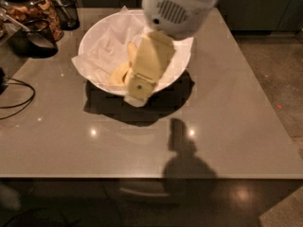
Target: Pick banana from white bowl
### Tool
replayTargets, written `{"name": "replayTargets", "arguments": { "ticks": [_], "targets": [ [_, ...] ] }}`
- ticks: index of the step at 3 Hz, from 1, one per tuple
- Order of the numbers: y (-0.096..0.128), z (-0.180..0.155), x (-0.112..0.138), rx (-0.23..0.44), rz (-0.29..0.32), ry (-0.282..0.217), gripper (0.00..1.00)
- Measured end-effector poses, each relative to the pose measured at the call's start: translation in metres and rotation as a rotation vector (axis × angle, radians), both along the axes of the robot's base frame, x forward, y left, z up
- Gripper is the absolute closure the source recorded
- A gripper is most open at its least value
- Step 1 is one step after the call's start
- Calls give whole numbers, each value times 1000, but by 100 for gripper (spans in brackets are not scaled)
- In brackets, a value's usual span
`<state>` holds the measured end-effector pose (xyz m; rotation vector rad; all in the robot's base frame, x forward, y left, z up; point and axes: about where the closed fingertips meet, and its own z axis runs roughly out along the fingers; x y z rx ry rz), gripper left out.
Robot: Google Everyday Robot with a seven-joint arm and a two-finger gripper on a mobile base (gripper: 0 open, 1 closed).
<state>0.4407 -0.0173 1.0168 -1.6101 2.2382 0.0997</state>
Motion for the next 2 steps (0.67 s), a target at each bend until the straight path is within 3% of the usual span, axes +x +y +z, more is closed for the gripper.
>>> {"name": "replayTargets", "arguments": {
  "ticks": [1, 2],
  "targets": [
    [57, 7, -6, 6, -23, 35, 0],
    [64, 16, -10, 41, -84, 33, 0]
  ]
}}
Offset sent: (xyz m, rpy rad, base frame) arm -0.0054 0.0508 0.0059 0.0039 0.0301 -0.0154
